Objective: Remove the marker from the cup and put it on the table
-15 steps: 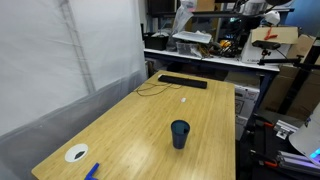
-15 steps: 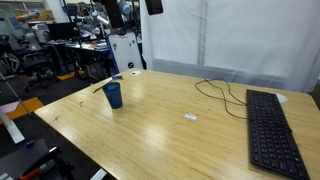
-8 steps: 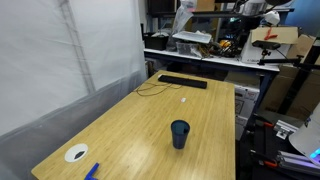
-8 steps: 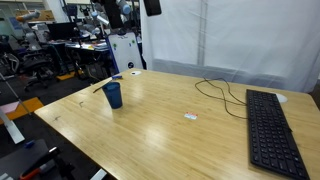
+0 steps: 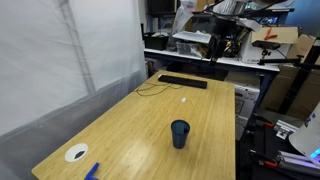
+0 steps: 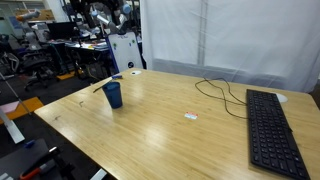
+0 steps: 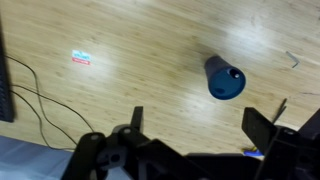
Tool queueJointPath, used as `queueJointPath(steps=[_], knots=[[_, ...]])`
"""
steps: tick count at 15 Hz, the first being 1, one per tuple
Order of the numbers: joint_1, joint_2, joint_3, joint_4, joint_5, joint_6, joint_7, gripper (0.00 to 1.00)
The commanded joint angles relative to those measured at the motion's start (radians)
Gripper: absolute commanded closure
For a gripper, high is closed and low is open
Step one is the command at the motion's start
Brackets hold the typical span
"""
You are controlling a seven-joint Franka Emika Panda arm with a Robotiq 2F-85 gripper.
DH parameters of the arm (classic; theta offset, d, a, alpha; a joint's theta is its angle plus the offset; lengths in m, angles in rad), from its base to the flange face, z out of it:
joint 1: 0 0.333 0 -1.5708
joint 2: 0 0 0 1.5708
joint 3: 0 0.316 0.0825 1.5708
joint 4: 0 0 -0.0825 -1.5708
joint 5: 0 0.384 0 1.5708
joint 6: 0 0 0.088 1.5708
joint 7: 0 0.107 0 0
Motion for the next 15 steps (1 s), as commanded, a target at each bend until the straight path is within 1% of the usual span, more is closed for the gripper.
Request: queueJointPath(steps=[1,2,3,4,5,7,9,11,12,13,14,15], knots=[[0.071,0.140,-0.001,0.077,0.109,0.053,-0.180,0.00],[0.084,0.193,0.001,0.112,0.144,0.011,-0.224,0.00],[0.068,0.265,0.028,0.168,0.138,-0.065,-0.165,0.00],[0.056,0.312,0.044,0.206,0.133,-0.115,-0.140,0.00],[0.036,0.373,0.070,0.251,0.093,-0.146,-0.067,0.00],[0.023,0.471,0.094,0.350,0.077,-0.230,0.023,0.00],[0.012,0.548,0.111,0.447,0.088,-0.332,0.088,0.00],[0.005,0.614,0.127,0.531,0.112,-0.406,0.140,0.00],[0.002,0.641,0.135,0.560,0.123,-0.422,0.155,0.00],[-0.004,0.663,0.146,0.588,0.147,-0.452,0.118,0.00],[-0.002,0.619,0.147,0.515,0.110,-0.371,0.131,0.00],[-0.003,0.640,0.153,0.541,0.117,-0.393,0.131,0.00]])
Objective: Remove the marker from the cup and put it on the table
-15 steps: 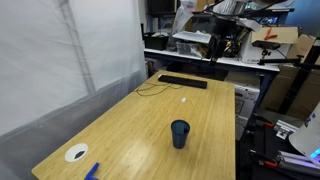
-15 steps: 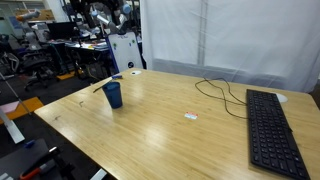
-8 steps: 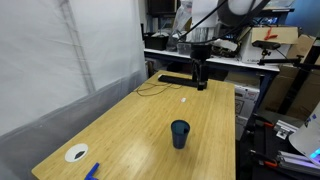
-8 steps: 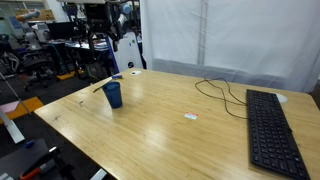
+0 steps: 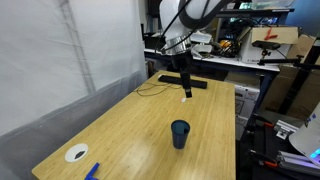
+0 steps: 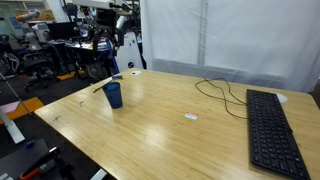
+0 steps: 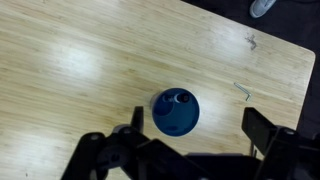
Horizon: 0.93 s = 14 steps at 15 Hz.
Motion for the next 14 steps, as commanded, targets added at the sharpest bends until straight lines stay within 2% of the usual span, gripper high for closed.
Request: queueJointPath(steps=[1,6,9,14], knots=[[-0.031,0.013,0.035,0.015,-0.005,-0.011,0.005,0.00],[-0.027,0.028,0.041,0.029,0.007,-0.003,0.043,0.00],[-0.039,0.076,0.047,0.055,0.098,-0.008,0.148,0.00],[-0.074,0.155,0.031,0.074,0.220,0.056,0.292,0.00]])
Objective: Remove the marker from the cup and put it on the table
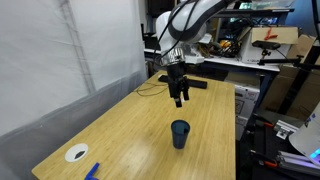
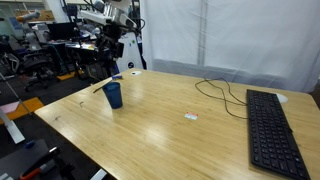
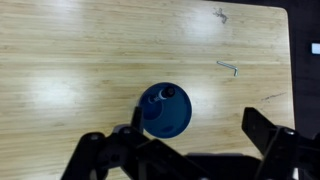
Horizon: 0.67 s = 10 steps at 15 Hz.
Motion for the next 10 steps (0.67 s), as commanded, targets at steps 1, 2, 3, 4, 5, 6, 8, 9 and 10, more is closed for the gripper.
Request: queueJointPath(steps=[1,2,3,4,5,6,8,9,10], knots=[[-0.038,0.054,0.005,0.039,0.098,0.029,0.103,0.00],[-0.039,0.073,0.004,0.047,0.118,0.042,0.145,0.00],[-0.040,0.088,0.003,0.052,0.139,0.047,0.186,0.00],[-0.030,0.106,0.002,0.060,0.147,0.059,0.245,0.00],[-0.024,0.121,0.000,0.069,0.156,0.054,0.298,0.00],[-0.016,0.133,0.001,0.074,0.154,0.048,0.338,0.00],[0.002,0.158,-0.001,0.091,0.130,0.022,0.407,0.00],[0.010,0.164,-0.002,0.097,0.124,0.017,0.434,0.00],[0.016,0.172,-0.003,0.102,0.115,0.007,0.452,0.00]])
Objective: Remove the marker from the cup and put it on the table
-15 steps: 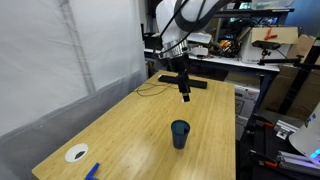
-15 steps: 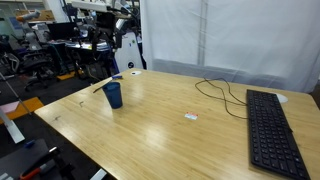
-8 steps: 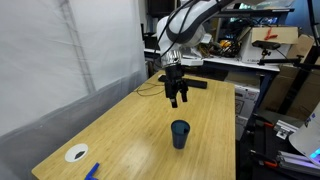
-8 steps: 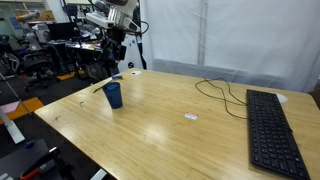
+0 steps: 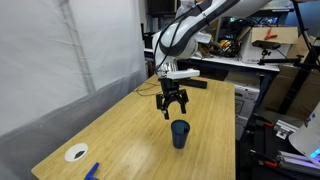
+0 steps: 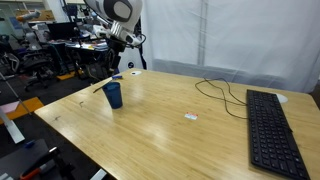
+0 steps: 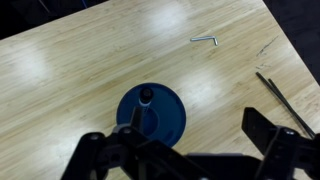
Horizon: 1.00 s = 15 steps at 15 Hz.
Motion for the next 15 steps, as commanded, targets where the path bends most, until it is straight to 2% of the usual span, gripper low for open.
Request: queueJointPath(steps=[1,3,4,5,6,11,13,15], knots=[[0.018,0.024,-0.008,0.044,-0.025,-0.054,0.090,0.00],[0.017,0.022,-0.013,0.041,-0.035,-0.060,0.105,0.01],[0.014,0.021,-0.014,0.041,-0.037,-0.064,0.107,0.26],[0.012,0.020,-0.017,0.040,-0.038,-0.065,0.103,0.26],[0.008,0.021,-0.020,0.041,-0.038,-0.069,0.096,0.31],[-0.010,0.037,-0.033,0.043,-0.032,-0.097,0.071,0.69],[-0.016,0.049,-0.035,0.047,-0.031,-0.103,0.065,0.71],[-0.019,0.067,-0.035,0.052,-0.030,-0.105,0.058,0.83]])
